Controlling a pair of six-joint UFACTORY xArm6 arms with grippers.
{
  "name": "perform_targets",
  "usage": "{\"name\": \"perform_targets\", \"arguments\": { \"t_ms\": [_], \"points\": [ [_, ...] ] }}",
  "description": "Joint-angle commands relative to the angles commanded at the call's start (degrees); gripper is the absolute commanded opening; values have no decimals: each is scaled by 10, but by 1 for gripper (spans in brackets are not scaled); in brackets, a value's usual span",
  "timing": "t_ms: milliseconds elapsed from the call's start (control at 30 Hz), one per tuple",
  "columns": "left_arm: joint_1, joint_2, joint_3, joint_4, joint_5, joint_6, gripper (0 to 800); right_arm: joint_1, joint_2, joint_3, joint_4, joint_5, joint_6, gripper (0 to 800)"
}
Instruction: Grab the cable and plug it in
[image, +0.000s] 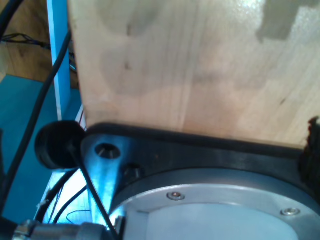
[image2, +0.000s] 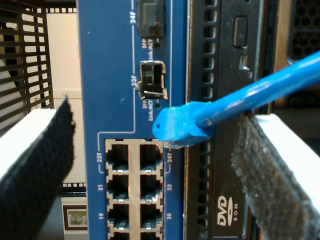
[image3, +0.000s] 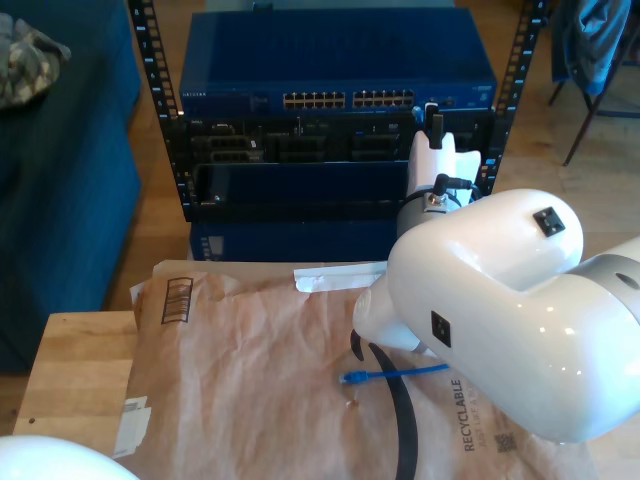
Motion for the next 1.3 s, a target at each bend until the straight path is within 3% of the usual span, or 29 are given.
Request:
{"name": "perform_targets", "arguments": {
  "t_ms": [300, 367, 500, 833, 1200, 1300],
  "points": [
    [0, 0, 0, 0, 0, -1, 800, -8, 3, -3, 1, -1, 0, 302],
    [0, 0, 0, 0, 0, -1, 800, -9, 2, -4, 1, 0, 0, 310],
    [0, 0, 0, 0, 0, 0, 800, -9, 4, -3, 0, 3, 0, 399],
    [0, 0, 0, 0, 0, 0, 800, -19, 15, -24, 0, 5, 1, 360],
    [0, 0, 0, 0, 0, -1, 800, -27, 16, -34, 0, 3, 10, 58],
    [0, 0, 0, 0, 0, -1, 800, -27, 15, -32, 1, -1, 11, 18]
  ]
}}
